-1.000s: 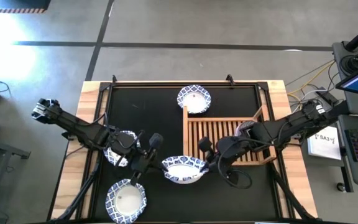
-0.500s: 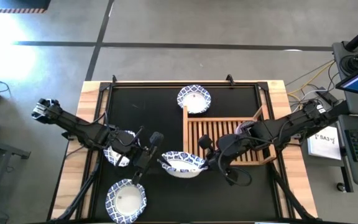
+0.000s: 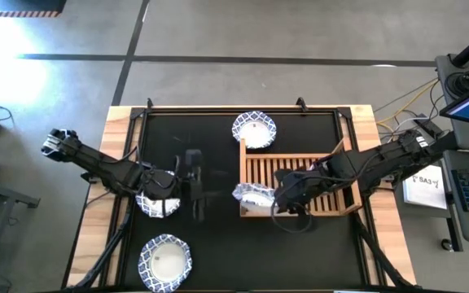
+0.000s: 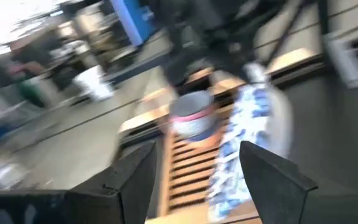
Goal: Place and stack bowls onto a shelf
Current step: Put the top left white bowl on the shelf
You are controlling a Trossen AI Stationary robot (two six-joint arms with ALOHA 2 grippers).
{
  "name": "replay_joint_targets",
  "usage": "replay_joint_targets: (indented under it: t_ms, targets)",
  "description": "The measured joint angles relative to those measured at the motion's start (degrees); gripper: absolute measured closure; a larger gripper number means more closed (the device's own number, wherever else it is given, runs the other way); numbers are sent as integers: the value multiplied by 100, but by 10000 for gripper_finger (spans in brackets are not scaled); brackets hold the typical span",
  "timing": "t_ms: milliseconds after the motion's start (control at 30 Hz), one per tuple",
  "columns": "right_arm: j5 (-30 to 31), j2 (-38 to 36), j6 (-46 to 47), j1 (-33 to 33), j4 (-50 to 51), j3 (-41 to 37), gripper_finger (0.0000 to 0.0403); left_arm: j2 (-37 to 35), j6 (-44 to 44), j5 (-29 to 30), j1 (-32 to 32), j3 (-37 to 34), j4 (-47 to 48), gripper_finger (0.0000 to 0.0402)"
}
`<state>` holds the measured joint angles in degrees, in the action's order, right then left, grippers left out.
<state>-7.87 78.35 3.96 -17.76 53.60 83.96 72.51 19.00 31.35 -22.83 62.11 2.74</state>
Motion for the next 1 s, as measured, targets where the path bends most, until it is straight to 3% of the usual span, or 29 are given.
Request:
replay_joint_targets:
  t_ms: [167, 267, 600, 1000]
  targets:
    - [-379, -1, 766, 14, 348, 0, 394, 0, 0, 265, 2, 0, 1, 188]
    - [-282, 16, 1041, 5, 399, 0, 394, -2, -8, 267, 7, 0, 2, 188]
    - [1779, 470, 1256, 33, 1128, -68, 394, -2, -173, 271, 7, 0, 9, 188]
    - [2145, 1890, 651, 39, 1223, -79, 394, -7, -175, 278, 7, 2, 190, 188]
